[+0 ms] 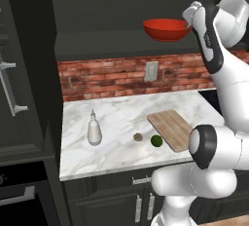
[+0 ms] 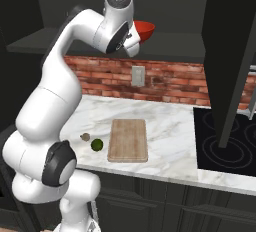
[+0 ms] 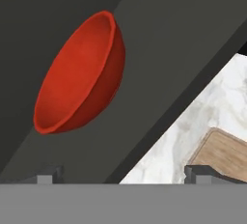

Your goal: Open the cabinet. Place the bowl and condiment on the counter. Then place the lime and garlic on the cutting board.

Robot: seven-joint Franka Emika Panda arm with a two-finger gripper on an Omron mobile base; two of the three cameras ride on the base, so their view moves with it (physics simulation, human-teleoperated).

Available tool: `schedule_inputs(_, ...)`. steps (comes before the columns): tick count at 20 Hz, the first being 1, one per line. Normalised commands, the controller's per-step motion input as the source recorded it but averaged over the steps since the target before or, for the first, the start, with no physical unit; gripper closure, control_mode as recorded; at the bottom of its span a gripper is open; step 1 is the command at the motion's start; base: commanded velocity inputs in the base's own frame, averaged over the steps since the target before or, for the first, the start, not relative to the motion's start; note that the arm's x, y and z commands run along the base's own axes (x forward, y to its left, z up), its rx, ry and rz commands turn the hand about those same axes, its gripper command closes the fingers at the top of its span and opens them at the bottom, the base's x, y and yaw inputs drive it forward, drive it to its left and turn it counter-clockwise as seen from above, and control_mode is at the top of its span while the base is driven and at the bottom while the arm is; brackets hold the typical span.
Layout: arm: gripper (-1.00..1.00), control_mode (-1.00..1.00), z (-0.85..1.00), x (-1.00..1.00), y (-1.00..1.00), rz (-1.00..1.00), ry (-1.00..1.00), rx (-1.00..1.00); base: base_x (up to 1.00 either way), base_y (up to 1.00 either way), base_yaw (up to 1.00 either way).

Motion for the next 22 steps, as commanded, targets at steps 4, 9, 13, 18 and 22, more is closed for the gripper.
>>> schedule_inputs(4,-1.00,-1.00,-0.02,0.18,0.00,0.00,0.00,-0.05,0.00,0.00,0.00)
schedule_inputs(9,-1.00,-1.00,0.00,0.22,0.00,0.00,0.00,-0.03,0.00,0.00,0.00)
schedule_inputs(13,-1.00,-1.00,-0.01,0.21,-0.01,0.00,0.00,-0.04,0.00,0.00,0.00)
schedule_inputs(18,-1.00,-1.00,-0.02,0.18,-0.03,0.00,0.00,-0.04,0.00,0.00,0.00)
schedule_inputs(22,-1.00,-1.00,-0.02,0.21,-0.03,0.00,0.00,-0.04,0.00,0.00,0.00)
